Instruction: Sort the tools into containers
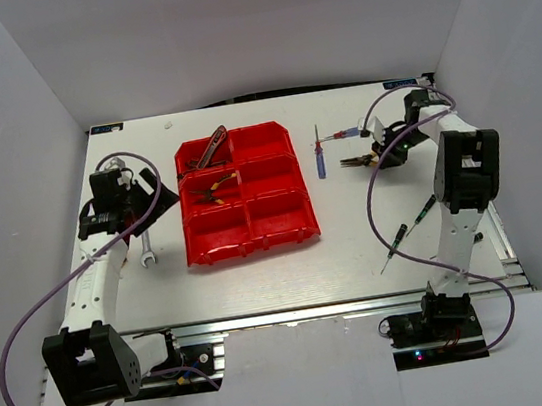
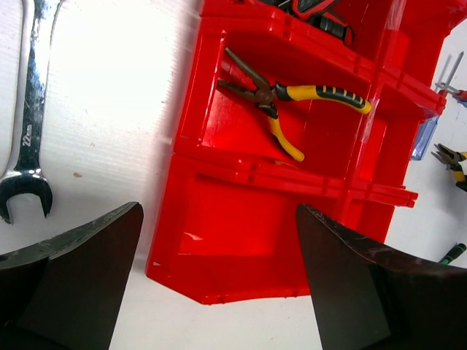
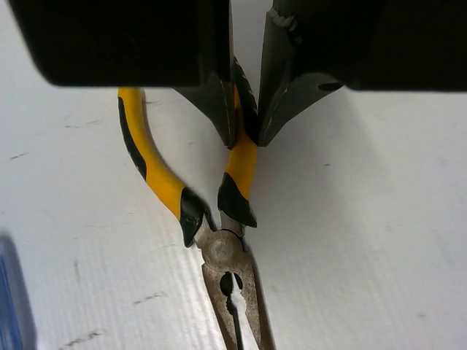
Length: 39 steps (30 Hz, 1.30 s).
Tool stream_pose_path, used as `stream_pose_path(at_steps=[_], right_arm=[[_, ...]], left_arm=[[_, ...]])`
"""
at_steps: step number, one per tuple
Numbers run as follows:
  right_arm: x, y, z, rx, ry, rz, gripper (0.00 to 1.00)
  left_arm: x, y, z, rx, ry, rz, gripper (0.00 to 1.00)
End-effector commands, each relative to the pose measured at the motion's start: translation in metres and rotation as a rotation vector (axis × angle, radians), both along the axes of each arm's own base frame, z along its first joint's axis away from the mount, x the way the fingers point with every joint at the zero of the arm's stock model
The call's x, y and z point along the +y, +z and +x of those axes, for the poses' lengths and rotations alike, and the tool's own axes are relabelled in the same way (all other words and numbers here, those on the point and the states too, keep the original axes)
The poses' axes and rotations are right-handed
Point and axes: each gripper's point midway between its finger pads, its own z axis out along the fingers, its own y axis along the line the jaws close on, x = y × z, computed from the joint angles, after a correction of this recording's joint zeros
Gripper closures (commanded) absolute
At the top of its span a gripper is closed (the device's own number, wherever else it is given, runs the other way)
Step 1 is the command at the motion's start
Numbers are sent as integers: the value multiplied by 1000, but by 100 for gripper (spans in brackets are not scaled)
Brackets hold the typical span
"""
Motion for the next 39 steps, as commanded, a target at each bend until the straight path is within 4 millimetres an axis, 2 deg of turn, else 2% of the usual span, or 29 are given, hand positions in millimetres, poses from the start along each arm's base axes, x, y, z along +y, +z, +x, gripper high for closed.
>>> stream_pose_path(at_steps=[1,2,3,6,7,8,11,13,14,16,17,19,20,22,23,24,26,27,29,30,32,34,39], right_arm=[[24,51,-13,-28,-1,102,100],[32,55,-18,-22,0,117,100],[39,70,-20,-49,8,136,100],[62,83,-34,-50,32,164,100],[68,95,-37,-71,41,181,100],[86,99,-44,-67,78,192,100],[111,117,-61,-69,110,224,100],[139,132,-74,-84,161,241,100],[160,138,-83,-92,207,248,100],[183,152,-90,-101,221,262,100],[209,158,-100,-115,274,265,100],[234,167,-101,-140,286,247,100],[261,173,-109,-169,335,250,100],[284,170,-106,-200,340,207,100],[307,179,-112,-223,362,215,100],[317,173,-101,-254,342,186,100],[346,174,-104,-282,357,179,100],[358,175,-90,-316,316,171,100],[380,173,-89,-344,322,161,100],[388,167,-80,-366,294,135,100],[405,164,-79,-400,298,126,100],[413,155,-66,-446,254,93,100],[423,143,-57,-477,247,61,100]], left_arm=[[0,10,-4,-47,-1,-4,3],[0,9,-5,-47,0,-5,3],[1,11,-5,-54,4,-4,3],[1,14,-6,-65,4,4,3],[2,15,-7,-70,5,7,3],[2,17,-7,-76,8,7,3],[3,20,-9,-89,7,13,3],[4,23,-9,-98,10,19,3],[4,25,-10,-106,11,21,3],[5,29,-10,-117,17,24,3],[6,30,-11,-124,18,31,3],[7,38,-12,-147,27,36,3],[8,41,-13,-154,26,44,3],[11,48,-16,-172,35,58,3],[11,49,-18,-171,38,62,3],[12,54,-21,-186,42,71,3],[13,57,-26,-187,44,73,3],[13,59,-28,-192,43,79,3],[15,62,-35,-195,49,92,3],[16,62,-37,-194,51,97,3],[18,63,-44,-192,55,115,3],[20,65,-49,-196,60,123,2],[19,60,-59,-181,63,121,2]])
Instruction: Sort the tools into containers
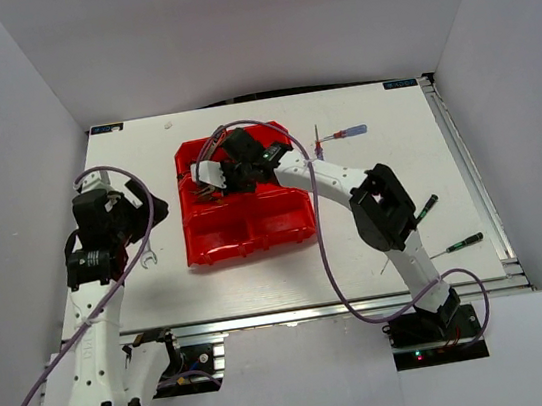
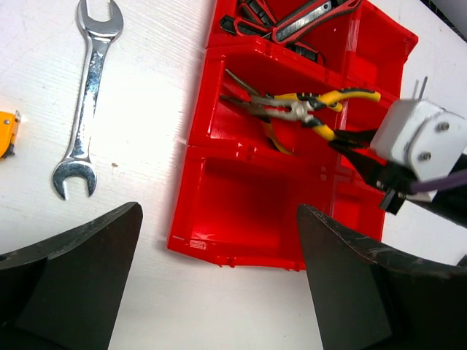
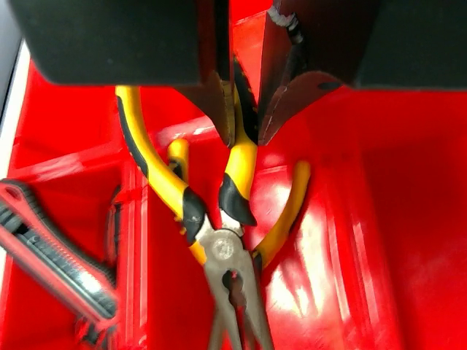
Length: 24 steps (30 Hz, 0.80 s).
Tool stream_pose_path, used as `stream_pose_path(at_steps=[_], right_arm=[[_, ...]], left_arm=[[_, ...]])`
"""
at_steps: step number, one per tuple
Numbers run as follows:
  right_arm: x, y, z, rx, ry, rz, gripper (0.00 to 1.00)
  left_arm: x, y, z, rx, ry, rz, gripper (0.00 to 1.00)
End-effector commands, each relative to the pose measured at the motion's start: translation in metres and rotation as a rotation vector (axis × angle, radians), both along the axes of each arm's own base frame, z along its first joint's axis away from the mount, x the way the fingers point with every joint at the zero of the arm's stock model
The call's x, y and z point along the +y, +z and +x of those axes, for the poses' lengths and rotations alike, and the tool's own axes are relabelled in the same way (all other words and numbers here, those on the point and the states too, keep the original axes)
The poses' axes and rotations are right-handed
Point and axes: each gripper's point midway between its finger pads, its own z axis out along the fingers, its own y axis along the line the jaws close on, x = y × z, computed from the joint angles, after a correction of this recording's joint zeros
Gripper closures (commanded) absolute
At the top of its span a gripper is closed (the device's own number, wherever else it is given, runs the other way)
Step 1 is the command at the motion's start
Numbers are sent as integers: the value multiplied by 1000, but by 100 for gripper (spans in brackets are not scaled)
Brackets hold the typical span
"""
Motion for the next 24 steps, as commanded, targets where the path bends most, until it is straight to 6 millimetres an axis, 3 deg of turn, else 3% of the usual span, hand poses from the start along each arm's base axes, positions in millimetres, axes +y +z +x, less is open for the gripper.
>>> stream_pose_path(at_steps=[1,2,5,6,9,15,18,19,20,21,22,24], right_arm=[[15,52,29,-150,-54,98,100],[17,51,27,-148,-49,100,100],[21,52,22,-138,-35,107,76],[23,54,21,-133,-30,115,63],[27,69,15,-122,-15,155,48],[20,104,-1,-47,4,243,43],[6,126,-7,37,37,311,42],[-12,124,-3,86,36,307,42],[-14,134,-20,159,134,353,42],[-23,136,-23,184,175,364,43],[-46,132,-18,237,172,367,43],[-62,137,-29,304,247,413,44]], left_arm=[[5,1,-9,5,16,20,2],[5,0,-10,10,17,21,2],[6,-2,-8,16,16,27,2],[7,-4,-7,25,18,27,2],[7,-9,-2,39,14,31,2],[7,-17,12,61,2,33,2],[7,-25,21,99,-8,34,4],[7,-31,25,126,-14,34,5],[7,-35,27,139,-24,41,6],[8,-38,30,153,-29,46,7],[9,-42,32,168,-31,52,7],[15,-55,38,217,-44,90,8]])
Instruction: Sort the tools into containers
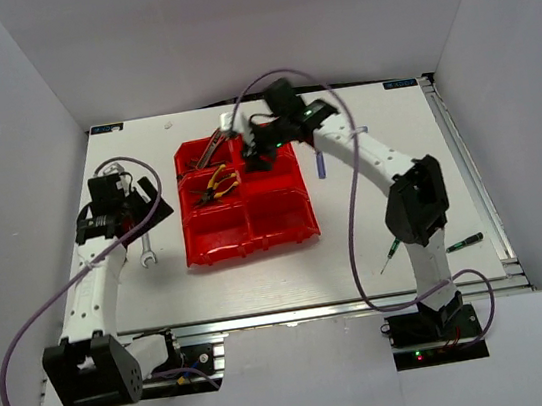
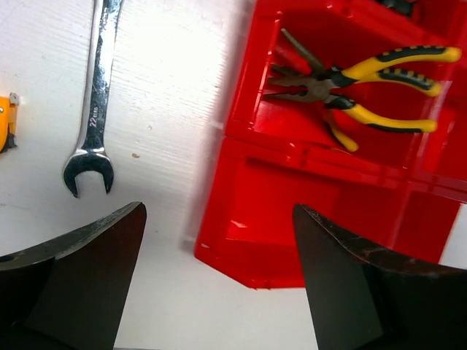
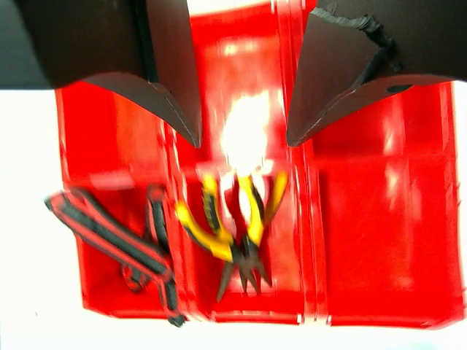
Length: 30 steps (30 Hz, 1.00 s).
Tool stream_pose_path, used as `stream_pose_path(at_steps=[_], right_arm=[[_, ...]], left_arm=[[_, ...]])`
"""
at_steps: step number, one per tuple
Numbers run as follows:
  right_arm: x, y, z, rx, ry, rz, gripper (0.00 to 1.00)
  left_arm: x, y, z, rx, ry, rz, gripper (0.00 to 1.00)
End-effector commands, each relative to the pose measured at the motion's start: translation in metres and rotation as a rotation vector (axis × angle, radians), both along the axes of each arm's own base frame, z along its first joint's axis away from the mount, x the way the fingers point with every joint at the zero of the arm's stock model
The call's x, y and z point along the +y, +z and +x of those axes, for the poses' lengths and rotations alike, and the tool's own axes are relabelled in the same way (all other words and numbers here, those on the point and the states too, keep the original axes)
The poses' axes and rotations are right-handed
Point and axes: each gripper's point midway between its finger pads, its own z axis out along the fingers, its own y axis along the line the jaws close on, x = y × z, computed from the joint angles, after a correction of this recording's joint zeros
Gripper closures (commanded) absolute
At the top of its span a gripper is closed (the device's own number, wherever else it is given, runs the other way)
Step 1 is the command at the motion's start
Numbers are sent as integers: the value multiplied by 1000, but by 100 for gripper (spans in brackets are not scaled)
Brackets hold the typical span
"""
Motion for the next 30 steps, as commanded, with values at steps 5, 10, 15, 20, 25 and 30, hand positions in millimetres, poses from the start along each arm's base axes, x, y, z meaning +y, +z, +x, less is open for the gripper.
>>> stream_pose_path(at_steps=[5,10,15,20,25,30], right_arm=[[-92,54,-4,139,95,195,43],[-146,50,27,147,-40,203,40],[-196,33,51,159,-191,170,39],[-219,22,53,171,-260,148,38],[-224,11,45,194,-275,128,38],[-227,7,43,195,-283,110,38]], left_arm=[[27,-17,29,76,-50,128,9],[41,-41,49,139,-82,141,9],[53,-56,60,167,-117,138,9],[58,-79,67,198,-192,159,8],[66,-101,72,230,-241,197,4],[74,-117,82,243,-249,207,7]])
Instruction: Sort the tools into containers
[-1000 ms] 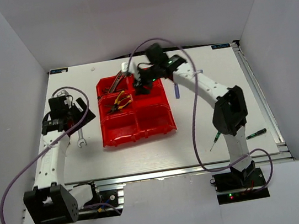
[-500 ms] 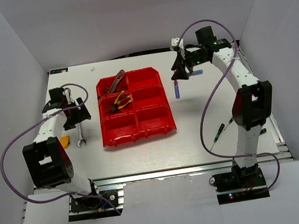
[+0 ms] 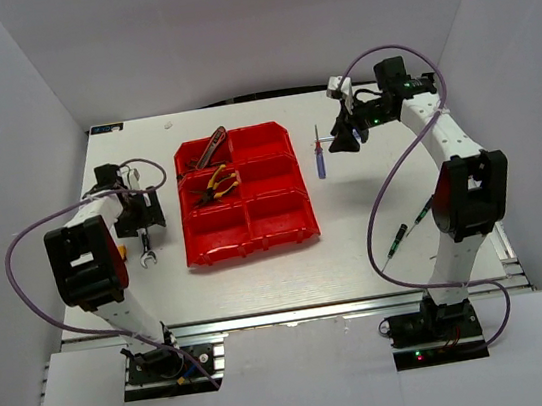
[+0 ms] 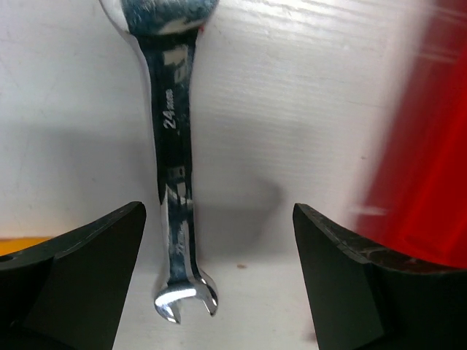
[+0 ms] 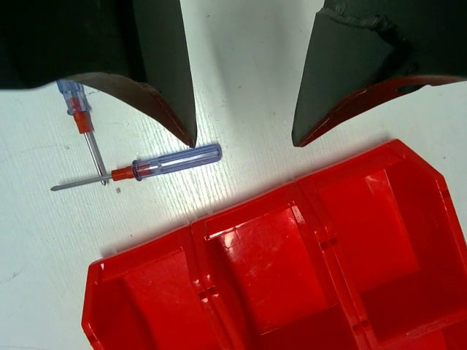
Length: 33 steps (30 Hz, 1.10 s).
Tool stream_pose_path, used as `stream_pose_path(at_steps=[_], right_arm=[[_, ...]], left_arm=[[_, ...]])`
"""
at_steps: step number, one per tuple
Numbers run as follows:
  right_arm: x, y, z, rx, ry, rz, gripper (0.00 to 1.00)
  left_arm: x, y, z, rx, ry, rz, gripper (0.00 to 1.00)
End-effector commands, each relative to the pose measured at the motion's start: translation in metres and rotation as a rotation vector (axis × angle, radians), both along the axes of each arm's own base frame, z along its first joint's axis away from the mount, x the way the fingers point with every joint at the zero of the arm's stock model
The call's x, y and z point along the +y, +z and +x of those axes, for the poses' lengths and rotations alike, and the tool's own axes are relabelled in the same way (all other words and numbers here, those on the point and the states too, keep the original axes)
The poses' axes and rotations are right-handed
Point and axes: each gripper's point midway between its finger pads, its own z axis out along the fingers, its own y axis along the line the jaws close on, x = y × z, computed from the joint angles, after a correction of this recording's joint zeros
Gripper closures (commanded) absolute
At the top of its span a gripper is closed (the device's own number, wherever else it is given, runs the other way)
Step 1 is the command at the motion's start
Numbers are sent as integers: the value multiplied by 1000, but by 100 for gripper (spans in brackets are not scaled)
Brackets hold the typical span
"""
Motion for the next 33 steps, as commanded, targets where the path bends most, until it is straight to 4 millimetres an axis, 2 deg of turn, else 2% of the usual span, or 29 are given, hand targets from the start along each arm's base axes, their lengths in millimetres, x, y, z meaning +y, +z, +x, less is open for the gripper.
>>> stream_pose_path(at_steps=[1,3,7,13,17,26,31,33], right_arm=[[-1,16,-6,-42,4,0,38],[-3,15,-6,-37,0,-2,38],[-4,13,-9,-29,-2,-4,38],[-6,11,-10,-25,-5,-7,38],[-7,12,-9,-30,-9,-11,38],[-8,13,-5,-30,-14,-1,38],[-6,15,-3,-30,-10,7,38],[-5,15,-3,-27,-9,10,38]], left_arm=[[11,13,27,-88,-32,26,9],[16,8,32,-80,-36,26,14],[23,-1,35,-60,-37,45,16],[27,-19,31,-12,-34,62,26],[25,-29,18,24,-22,53,34],[17,-38,-15,69,-9,65,36],[15,-37,-23,78,-9,88,37],[15,-37,-25,79,-11,90,41]])
